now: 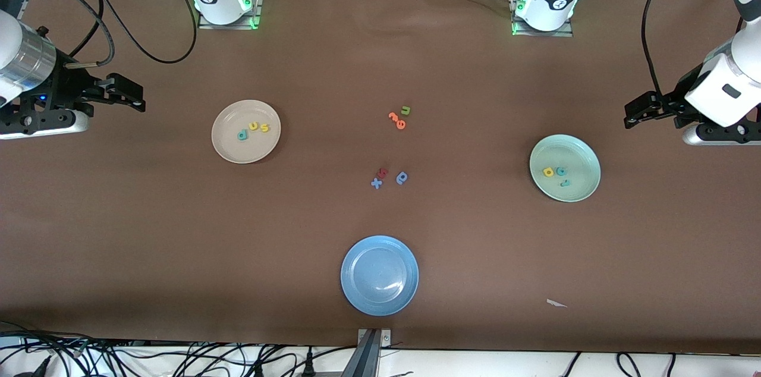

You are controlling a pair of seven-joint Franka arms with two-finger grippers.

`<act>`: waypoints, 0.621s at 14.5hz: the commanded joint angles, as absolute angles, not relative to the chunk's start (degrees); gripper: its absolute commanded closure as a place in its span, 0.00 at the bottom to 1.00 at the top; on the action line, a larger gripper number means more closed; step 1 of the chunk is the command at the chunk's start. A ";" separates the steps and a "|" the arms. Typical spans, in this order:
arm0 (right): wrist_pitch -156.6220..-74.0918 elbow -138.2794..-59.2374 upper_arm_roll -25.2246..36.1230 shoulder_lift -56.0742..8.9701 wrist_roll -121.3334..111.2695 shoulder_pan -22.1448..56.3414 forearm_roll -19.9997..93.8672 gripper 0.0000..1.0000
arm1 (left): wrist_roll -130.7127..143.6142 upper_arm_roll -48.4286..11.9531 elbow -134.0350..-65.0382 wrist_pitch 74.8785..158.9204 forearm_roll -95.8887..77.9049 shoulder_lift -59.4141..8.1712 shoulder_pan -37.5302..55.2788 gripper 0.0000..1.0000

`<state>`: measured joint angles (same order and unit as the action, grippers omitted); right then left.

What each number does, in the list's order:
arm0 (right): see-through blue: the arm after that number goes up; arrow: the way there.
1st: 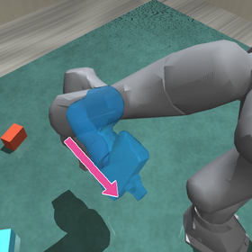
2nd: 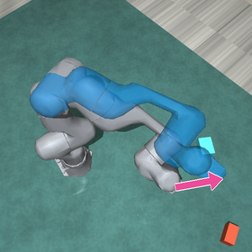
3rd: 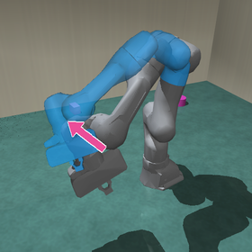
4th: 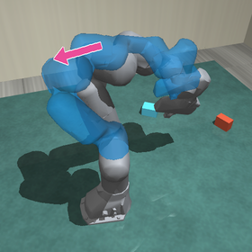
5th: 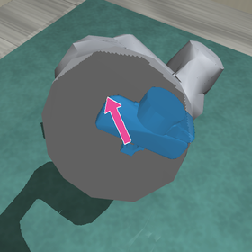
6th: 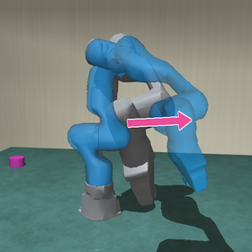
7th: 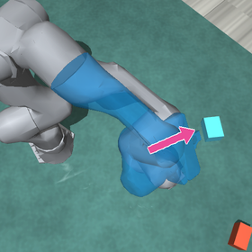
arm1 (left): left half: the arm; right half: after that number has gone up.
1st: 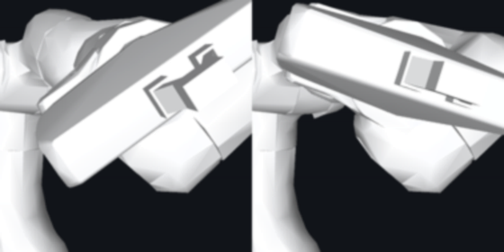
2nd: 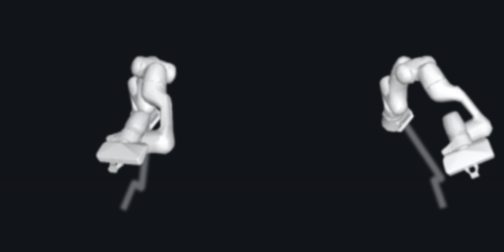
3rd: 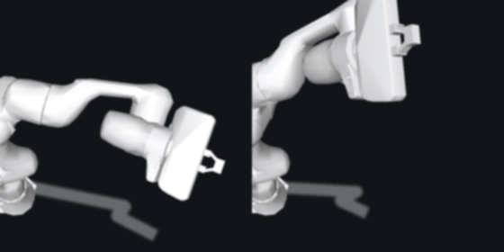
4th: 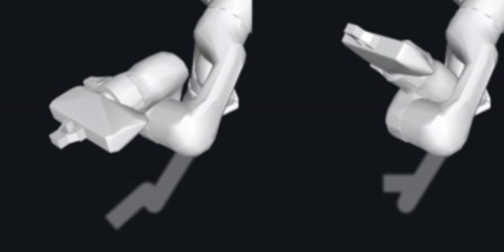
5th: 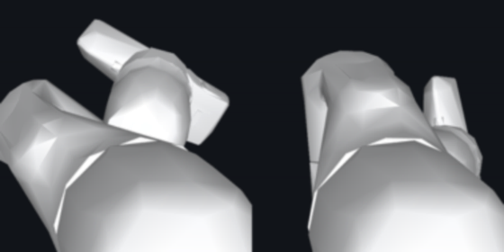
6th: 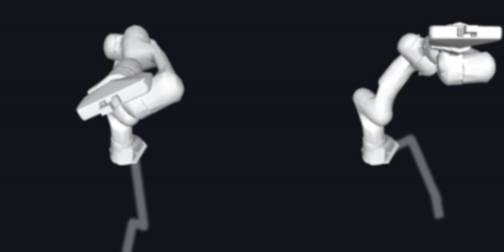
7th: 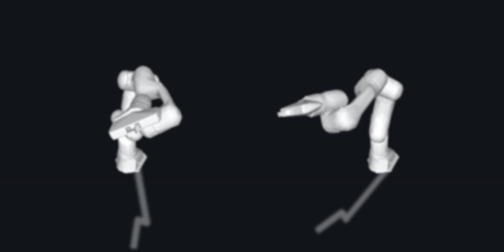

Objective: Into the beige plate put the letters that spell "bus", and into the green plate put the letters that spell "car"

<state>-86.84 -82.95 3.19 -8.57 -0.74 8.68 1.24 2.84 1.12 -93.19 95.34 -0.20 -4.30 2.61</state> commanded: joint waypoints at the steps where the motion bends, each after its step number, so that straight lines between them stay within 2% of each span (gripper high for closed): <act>1: -85.78 -81.39 3.34 -8.96 -1.23 8.35 2.20 0.00 | 0.44 1.76 -93.60 95.80 -1.67 -3.87 2.55 0.00; 9: -86.04 -81.39 3.25 -8.88 -1.14 8.35 1.85 0.00 | 0.18 1.76 -93.25 94.57 -1.05 -3.34 2.20 0.00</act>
